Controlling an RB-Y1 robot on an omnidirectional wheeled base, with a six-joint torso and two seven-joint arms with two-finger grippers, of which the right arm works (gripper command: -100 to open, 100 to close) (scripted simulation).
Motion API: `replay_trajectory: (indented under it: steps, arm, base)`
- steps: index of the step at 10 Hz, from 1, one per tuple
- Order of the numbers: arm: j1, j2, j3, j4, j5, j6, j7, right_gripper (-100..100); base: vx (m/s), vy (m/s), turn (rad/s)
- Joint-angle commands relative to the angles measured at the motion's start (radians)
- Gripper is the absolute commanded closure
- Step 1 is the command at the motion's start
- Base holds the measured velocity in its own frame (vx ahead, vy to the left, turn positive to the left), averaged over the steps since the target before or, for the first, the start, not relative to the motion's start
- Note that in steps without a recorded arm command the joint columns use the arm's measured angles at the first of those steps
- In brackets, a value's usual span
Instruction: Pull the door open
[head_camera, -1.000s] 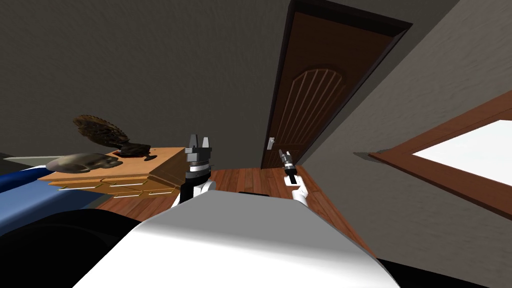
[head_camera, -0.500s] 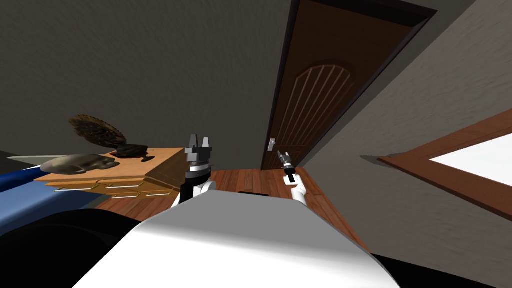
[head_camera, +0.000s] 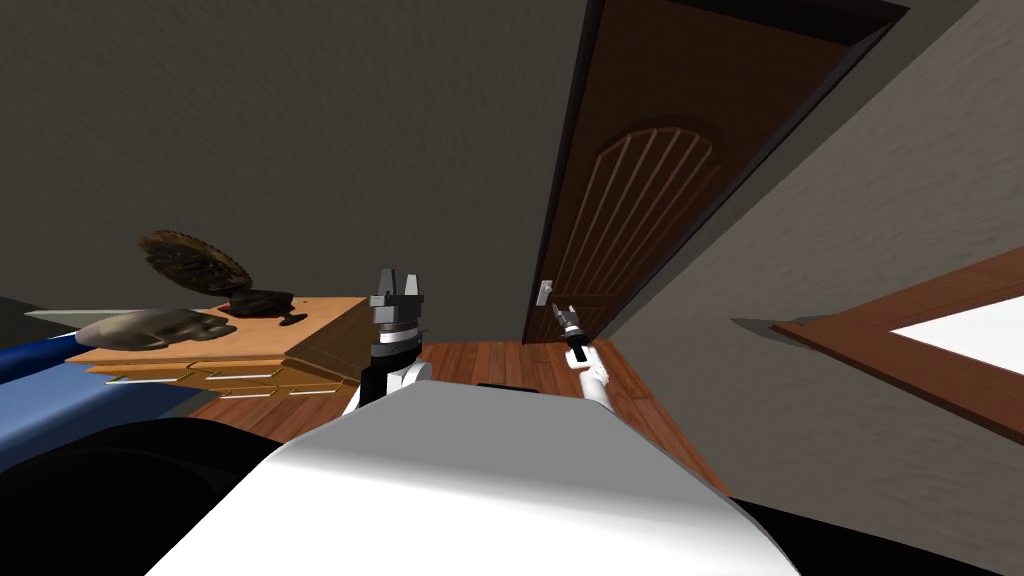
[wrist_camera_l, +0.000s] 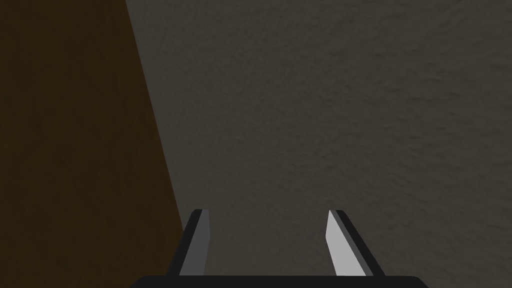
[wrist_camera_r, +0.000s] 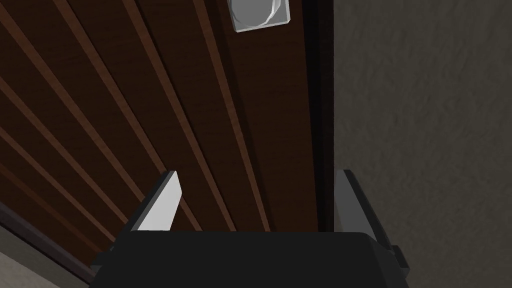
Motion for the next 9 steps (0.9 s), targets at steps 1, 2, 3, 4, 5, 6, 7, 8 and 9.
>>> replay_trajectory:
  steps: [1, 2, 3, 4, 5, 6, 7, 8, 9]
  arm:
    - [-0.022, -0.001, -0.012, 0.043, 0.026, -0.001, 0.022, -100]
    - [-0.035, 0.0, -0.019, 0.067, 0.041, 0.0, 0.035, -100]
    - [-0.045, 0.001, -0.024, 0.086, 0.054, 0.001, 0.045, -100]
    - [-0.056, 0.002, -0.03, 0.105, 0.067, 0.002, 0.055, -100]
    - [-0.066, 0.003, -0.035, 0.125, 0.08, 0.002, 0.065, -100]
    - [-0.082, 0.004, -0.043, 0.154, 0.099, 0.003, 0.081, -100]
    - [-0.096, 0.006, -0.05, 0.179, 0.115, 0.004, 0.094, -100]
    - [-0.103, 0.007, -0.054, 0.192, 0.124, 0.004, 0.101, -100]
    - [-0.096, 0.008, -0.049, 0.178, 0.117, 0.005, 0.094, -100]
  base:
    - [0.087, -0.024, 0.028]
    - [0.082, -0.018, 0.031]
    - [0.078, -0.014, 0.029]
    - [0.073, -0.014, 0.021]
    - [0.069, -0.013, 0.024]
    - [0.089, -0.013, 0.043]
    - [0.096, -0.021, 0.029]
    - [0.081, -0.025, 0.018]
    - [0.034, -0.011, 0.007]
